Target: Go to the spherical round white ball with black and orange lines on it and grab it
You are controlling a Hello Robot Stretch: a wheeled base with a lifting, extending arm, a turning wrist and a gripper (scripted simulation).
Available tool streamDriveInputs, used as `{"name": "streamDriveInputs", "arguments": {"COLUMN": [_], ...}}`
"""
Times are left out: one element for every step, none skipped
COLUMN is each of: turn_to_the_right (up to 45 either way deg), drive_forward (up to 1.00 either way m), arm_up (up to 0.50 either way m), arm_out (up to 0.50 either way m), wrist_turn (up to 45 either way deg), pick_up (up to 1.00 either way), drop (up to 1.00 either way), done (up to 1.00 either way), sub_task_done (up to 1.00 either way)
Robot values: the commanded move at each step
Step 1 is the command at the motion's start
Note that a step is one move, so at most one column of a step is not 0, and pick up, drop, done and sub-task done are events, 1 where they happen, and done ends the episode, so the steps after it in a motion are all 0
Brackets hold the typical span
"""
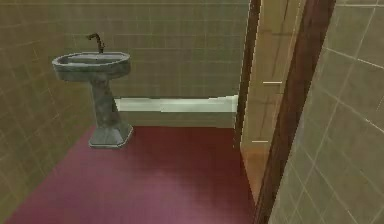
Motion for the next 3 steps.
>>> {"name": "streamDriveInputs", "arguments": {"turn_to_the_right": [0.0, 45.0, 33.0], "drive_forward": [0.90, 0.00, 0.00], "arm_up": [0.00, 0.00, 0.00], "arm_out": [0.00, 0.00, 0.00], "wrist_turn": [0.0, 0.0, 0.0], "pick_up": [0.00, 0.00, 0.00], "drop": [0.00, 0.00, 0.00], "done": [0.00, 0.00, 0.00], "sub_task_done": [0.00, 0.00, 0.00]}}
